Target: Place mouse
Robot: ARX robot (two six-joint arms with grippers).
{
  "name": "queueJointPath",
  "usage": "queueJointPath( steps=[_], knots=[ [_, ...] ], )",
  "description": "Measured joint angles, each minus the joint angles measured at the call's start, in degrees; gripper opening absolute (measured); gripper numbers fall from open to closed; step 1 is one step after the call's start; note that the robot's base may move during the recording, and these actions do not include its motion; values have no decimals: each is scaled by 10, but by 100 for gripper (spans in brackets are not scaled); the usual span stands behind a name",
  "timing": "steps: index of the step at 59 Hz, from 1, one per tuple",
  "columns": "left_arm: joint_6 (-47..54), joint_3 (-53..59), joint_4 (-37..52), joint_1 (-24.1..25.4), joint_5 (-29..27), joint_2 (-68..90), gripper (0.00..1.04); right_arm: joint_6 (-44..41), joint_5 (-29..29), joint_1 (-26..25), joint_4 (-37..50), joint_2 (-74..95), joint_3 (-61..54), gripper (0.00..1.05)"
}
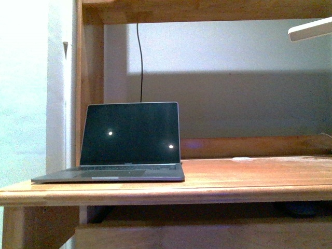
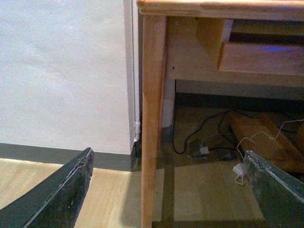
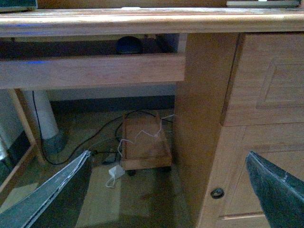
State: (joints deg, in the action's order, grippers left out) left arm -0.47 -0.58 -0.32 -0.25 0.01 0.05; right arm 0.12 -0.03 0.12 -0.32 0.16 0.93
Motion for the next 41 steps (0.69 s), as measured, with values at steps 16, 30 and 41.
queueJointPath(
  steps=[16, 30, 41],
  knots=[
    [-17, -17, -34, 22, 101, 52, 97, 0, 0, 0, 0, 0, 0, 97],
    [39, -52, 70, 8, 142, 211, 97, 0, 0, 0, 0, 0, 0, 97],
    [209, -79, 266, 7, 189, 412, 97, 0, 0, 0, 0, 0, 0, 97]
  ],
)
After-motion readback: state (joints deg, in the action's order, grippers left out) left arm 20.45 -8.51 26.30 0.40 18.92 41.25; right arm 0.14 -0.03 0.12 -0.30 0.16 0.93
